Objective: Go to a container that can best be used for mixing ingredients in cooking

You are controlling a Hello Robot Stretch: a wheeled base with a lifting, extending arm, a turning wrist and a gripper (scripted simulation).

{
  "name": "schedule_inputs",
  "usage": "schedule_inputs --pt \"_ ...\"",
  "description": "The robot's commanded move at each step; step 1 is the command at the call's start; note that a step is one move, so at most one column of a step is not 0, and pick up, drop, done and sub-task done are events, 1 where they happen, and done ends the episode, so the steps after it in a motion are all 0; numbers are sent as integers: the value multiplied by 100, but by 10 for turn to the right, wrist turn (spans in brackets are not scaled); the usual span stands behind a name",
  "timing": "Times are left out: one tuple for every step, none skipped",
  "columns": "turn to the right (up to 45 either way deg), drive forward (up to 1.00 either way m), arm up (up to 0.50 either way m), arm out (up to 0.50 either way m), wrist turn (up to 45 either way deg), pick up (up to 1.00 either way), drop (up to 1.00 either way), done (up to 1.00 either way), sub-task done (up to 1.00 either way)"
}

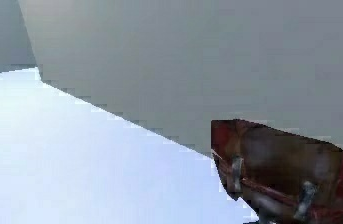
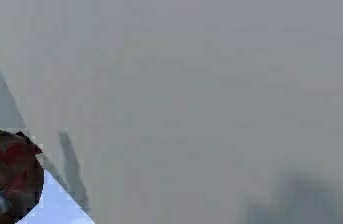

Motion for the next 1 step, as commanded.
schedule_inputs --pt "-450 0 0 0 0 0 0 0 0"
